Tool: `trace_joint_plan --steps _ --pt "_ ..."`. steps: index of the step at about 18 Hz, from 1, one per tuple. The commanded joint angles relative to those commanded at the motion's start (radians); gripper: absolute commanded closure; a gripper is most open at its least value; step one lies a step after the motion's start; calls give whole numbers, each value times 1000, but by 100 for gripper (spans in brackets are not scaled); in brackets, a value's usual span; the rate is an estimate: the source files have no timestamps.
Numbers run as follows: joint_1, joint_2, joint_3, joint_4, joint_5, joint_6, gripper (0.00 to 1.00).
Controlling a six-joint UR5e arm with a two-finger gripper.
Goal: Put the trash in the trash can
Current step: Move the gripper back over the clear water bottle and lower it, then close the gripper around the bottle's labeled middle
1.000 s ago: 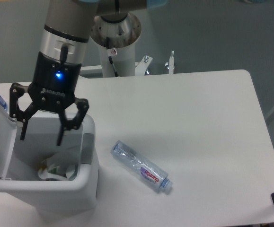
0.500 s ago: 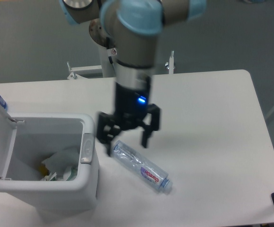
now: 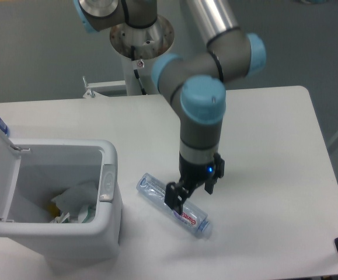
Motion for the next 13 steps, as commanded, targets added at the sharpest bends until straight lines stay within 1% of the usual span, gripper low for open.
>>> trace_joint_plan --steps 1,2,9,13 --pt "-2 -20 8 -3 32 -3 0" --pt "-5 -23 3 -2 60 -3 0" --pt "-6 -52 -3 0 81 -2 0" --pt "-20 -83 8 0 81 -3 0"
